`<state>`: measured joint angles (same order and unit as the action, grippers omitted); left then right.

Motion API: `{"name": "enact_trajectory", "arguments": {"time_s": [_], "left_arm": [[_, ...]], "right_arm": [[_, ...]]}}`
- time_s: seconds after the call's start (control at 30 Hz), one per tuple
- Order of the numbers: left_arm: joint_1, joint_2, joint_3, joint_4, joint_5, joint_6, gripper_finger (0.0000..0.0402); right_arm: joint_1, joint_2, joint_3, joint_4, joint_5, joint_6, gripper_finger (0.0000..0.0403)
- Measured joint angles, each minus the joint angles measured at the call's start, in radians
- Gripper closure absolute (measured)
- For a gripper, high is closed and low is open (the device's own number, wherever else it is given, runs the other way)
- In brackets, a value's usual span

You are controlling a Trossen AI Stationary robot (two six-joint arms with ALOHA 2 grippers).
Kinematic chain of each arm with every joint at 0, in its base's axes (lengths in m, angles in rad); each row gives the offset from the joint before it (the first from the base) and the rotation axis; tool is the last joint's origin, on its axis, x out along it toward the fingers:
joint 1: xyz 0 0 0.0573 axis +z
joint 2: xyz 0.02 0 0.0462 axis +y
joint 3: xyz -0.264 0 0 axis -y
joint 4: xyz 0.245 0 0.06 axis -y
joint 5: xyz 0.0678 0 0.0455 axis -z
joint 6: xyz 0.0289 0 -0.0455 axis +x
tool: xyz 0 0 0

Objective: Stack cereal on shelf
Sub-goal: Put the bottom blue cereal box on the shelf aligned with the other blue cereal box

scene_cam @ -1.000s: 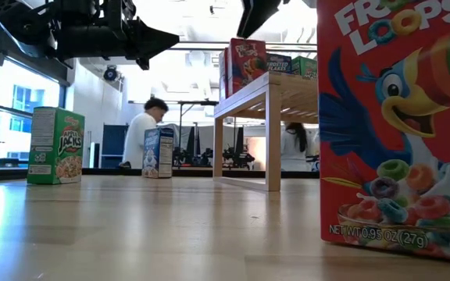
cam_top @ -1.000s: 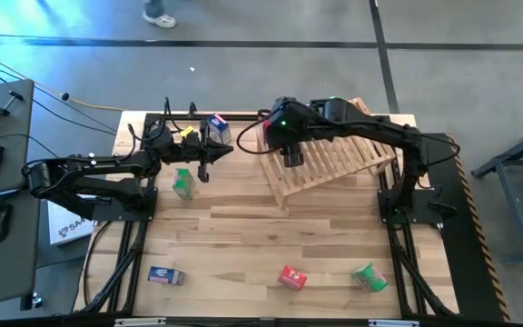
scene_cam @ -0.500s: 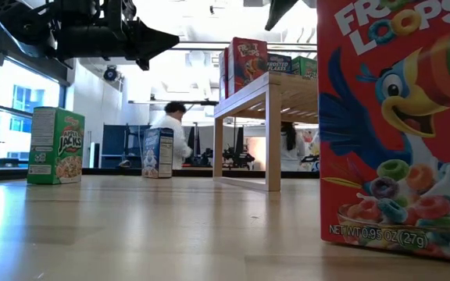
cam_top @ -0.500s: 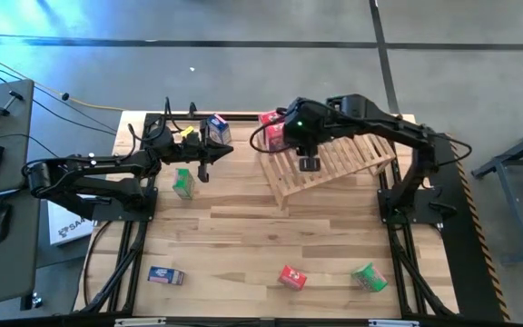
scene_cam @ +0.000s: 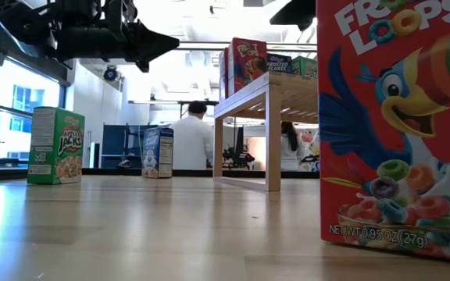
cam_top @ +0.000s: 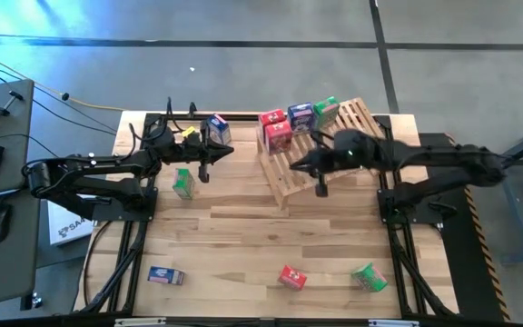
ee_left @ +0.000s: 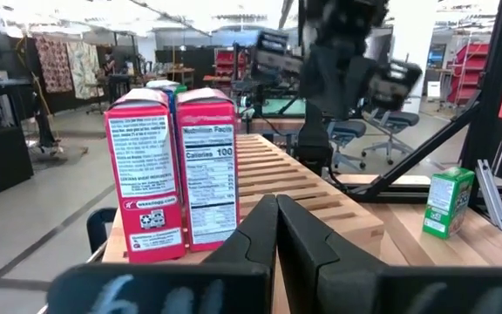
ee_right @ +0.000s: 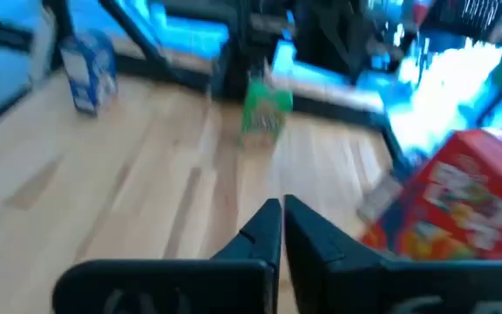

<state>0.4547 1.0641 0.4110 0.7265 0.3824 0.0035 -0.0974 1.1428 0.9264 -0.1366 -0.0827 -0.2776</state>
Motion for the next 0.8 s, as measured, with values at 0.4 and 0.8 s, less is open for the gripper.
{"name": "enact_trajectory", "arguments": {"time_s": [0.4,0.8], "left_arm": [[-0.182,0.0,0.147,-0.448,-0.267,0.04,0.0381],[-0.552,0.0,0.444,-1.304,-0.406,-0.264,0.0347]], "right_arm": [[0.029,-0.12,-0.356,0.381,-0.004,0.019,0.0399],[0.029,-0.125,-0.37,0.366,-0.004,0.028,0.0399]]}}
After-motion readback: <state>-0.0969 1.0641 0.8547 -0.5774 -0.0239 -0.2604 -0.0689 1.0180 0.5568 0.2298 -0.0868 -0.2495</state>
